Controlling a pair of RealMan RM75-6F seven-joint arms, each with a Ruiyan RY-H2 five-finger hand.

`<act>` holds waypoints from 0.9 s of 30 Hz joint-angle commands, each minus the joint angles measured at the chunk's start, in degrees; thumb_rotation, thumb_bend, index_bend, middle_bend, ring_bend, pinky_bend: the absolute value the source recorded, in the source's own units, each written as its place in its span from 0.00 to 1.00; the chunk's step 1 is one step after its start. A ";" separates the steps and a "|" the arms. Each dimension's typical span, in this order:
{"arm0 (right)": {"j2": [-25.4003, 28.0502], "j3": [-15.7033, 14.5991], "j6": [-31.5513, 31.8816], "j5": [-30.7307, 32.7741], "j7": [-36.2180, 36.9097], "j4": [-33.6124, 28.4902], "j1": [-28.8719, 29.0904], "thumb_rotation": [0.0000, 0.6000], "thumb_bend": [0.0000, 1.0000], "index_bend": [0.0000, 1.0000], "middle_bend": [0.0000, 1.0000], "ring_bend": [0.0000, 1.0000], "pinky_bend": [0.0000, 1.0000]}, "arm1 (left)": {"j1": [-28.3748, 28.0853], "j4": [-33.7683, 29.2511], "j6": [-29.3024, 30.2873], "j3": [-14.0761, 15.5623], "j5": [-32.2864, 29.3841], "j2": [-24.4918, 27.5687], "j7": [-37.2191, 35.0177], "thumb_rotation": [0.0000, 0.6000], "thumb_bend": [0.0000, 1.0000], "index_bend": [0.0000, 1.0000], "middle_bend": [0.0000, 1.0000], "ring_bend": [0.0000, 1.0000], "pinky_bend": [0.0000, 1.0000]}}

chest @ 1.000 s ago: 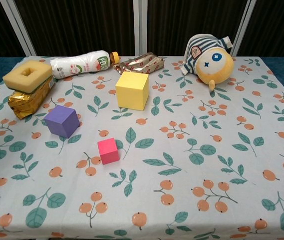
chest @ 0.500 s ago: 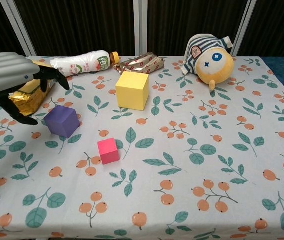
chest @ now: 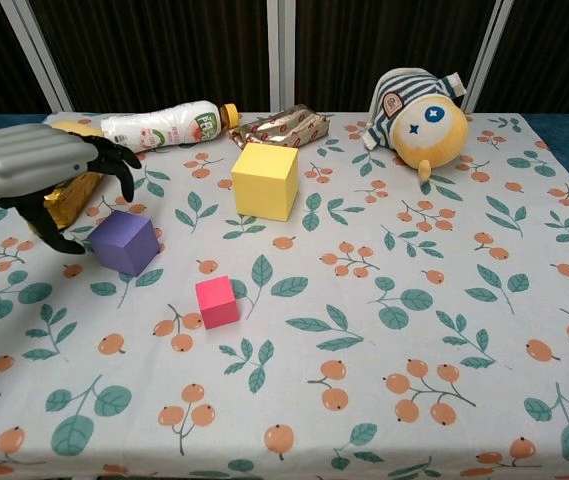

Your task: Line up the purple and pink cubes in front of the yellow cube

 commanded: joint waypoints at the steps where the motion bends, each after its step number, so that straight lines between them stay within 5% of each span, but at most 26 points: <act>1: 0.02 -0.03 0.00 0.06 0.08 0.08 -0.04 1.00 0.13 0.00 0.13 0.00 0.10 | -0.44 0.94 -0.17 -0.17 -0.89 -1.13 -0.45 1.00 0.18 0.42 0.23 0.13 0.19; 19: -0.03 -0.06 0.24 0.37 1.08 0.91 -0.43 1.00 0.13 0.00 0.13 0.00 0.10 | -3.28 0.74 -0.92 0.92 -1.64 -3.36 0.57 1.00 0.25 0.53 0.23 0.13 0.18; 27: -0.03 -0.26 0.75 0.19 1.74 1.39 -0.86 1.00 0.13 0.00 0.13 0.00 0.09 | -7.03 -0.57 2.56 2.75 9.50 -0.43 -3.01 1.00 0.25 0.53 0.23 0.13 0.15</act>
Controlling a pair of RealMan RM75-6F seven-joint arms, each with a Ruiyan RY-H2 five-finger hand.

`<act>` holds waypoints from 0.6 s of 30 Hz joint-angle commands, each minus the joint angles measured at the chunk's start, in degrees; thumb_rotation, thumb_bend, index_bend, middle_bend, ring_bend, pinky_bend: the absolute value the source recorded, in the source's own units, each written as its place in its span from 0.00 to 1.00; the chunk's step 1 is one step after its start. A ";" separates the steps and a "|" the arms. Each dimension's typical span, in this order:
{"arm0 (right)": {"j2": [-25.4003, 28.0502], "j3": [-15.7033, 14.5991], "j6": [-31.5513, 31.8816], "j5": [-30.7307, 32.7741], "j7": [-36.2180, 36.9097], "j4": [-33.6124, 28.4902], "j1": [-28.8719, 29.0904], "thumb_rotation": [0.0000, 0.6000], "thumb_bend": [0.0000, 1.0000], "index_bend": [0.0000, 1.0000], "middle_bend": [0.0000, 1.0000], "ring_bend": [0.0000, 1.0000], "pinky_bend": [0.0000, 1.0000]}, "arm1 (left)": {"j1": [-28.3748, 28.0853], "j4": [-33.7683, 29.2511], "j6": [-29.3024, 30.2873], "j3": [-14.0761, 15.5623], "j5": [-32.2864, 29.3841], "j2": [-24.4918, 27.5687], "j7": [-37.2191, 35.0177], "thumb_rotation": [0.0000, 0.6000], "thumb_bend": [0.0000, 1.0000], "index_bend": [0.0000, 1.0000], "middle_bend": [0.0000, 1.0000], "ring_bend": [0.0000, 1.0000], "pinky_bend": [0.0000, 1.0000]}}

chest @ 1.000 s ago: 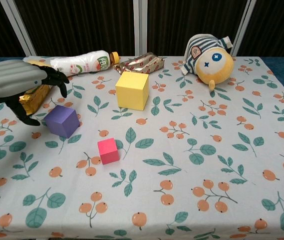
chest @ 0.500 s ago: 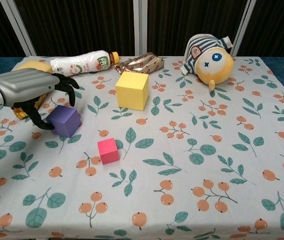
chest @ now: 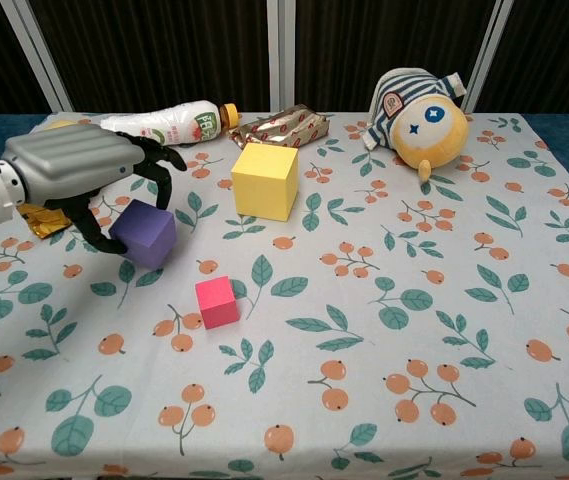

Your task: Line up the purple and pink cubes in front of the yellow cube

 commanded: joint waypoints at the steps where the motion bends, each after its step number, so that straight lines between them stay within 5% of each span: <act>1: 0.07 -0.09 0.19 -0.08 0.11 0.01 -0.18 1.00 0.13 0.00 0.13 0.00 0.09 | -3.40 1.76 2.28 1.98 8.62 0.79 -4.40 1.00 0.25 0.53 0.23 0.13 0.14; 18: 0.65 -0.11 1.40 0.34 -0.28 -0.60 -1.35 1.00 0.13 0.00 0.13 0.00 0.10 | -17.21 11.81 -3.11 3.82 18.11 -3.46 -13.14 1.00 0.25 0.50 0.17 0.11 0.12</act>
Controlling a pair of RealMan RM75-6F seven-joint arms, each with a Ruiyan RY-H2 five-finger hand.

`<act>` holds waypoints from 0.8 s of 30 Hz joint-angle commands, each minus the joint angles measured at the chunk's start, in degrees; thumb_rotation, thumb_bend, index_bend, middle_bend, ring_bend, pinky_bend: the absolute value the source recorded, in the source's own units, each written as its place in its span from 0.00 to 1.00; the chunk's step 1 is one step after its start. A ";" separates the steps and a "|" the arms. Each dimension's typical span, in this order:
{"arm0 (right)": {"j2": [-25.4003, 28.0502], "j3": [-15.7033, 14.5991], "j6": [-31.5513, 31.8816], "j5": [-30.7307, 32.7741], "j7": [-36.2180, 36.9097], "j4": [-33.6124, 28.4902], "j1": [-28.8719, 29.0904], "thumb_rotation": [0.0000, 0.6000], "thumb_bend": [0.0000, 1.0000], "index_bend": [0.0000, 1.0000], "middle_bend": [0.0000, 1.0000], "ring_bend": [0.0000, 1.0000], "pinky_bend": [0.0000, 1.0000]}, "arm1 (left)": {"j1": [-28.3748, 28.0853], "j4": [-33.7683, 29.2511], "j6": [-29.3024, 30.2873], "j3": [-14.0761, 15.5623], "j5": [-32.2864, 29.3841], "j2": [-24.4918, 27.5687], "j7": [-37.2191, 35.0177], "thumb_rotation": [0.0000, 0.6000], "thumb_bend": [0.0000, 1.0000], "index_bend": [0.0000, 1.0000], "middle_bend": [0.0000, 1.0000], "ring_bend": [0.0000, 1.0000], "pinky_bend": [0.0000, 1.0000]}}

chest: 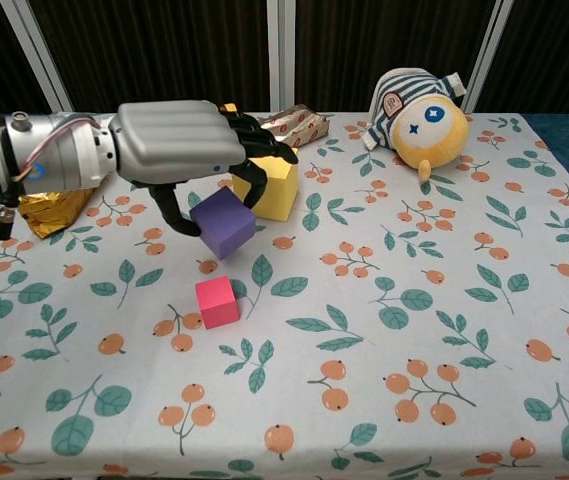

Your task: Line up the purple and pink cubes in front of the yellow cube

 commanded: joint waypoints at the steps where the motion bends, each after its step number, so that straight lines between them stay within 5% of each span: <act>1: 0.08 0.01 0.16 0.06 -0.06 -0.03 -0.16 1.00 0.13 0.00 0.13 0.00 0.10 | -1.75 1.17 -0.91 0.33 0.64 -1.26 -1.20 1.00 0.25 0.50 0.17 0.11 0.12; 24: 0.33 0.28 0.37 1.09 1.46 0.88 -1.05 1.00 0.13 0.00 0.12 0.00 0.10 | -8.08 9.26 -3.20 0.43 -1.47 -7.96 -1.96 1.00 0.20 0.39 0.14 0.11 0.12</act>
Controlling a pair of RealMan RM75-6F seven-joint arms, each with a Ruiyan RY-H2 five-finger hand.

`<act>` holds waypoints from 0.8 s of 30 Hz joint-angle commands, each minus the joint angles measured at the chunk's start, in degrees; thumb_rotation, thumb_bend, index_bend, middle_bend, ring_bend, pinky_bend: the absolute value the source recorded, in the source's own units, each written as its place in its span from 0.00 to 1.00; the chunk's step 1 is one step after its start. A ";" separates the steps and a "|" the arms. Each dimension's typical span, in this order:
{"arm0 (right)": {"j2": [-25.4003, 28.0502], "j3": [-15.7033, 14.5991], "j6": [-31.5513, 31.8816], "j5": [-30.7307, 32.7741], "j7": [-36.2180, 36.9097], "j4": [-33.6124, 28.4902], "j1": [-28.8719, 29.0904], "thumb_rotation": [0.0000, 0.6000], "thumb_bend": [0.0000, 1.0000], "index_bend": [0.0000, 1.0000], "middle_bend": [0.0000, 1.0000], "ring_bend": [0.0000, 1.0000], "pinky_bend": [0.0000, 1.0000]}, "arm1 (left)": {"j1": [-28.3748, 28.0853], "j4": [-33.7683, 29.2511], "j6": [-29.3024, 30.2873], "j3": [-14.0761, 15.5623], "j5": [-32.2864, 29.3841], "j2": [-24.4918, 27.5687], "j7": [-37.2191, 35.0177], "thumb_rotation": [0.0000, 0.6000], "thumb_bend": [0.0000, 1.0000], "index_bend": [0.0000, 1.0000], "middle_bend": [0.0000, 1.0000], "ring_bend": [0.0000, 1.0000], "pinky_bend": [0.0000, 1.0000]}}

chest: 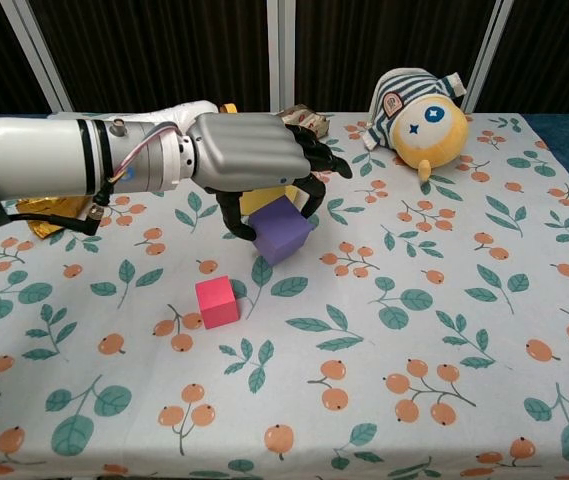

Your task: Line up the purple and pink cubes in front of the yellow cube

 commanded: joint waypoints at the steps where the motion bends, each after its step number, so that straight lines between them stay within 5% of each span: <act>1: 0.05 0.05 0.12 0.01 0.15 0.10 -0.09 1.00 0.13 0.00 0.12 0.00 0.09 | -0.15 0.16 0.37 0.01 -0.39 -0.28 1.16 1.00 0.18 0.36 0.13 0.11 0.12; 5: 0.15 0.07 0.14 0.08 0.40 0.23 -0.20 1.00 0.13 0.00 0.12 0.00 0.10 | 0.81 -1.34 2.78 -0.29 -1.04 0.26 2.13 1.00 0.15 0.26 0.11 0.11 0.12; 14: -0.03 -0.04 0.56 -0.95 0.56 0.30 -0.20 1.00 0.13 0.00 0.12 0.00 0.10 | 3.44 -7.84 8.74 -2.51 -3.70 0.26 2.01 1.00 0.08 0.25 0.11 0.11 0.12; 24: 0.21 0.05 1.02 -0.98 0.38 -0.01 -0.51 1.00 0.13 0.00 0.12 0.00 0.09 | 1.85 -3.03 5.27 -3.82 -6.44 -6.05 4.88 1.00 0.04 0.24 0.11 0.11 0.12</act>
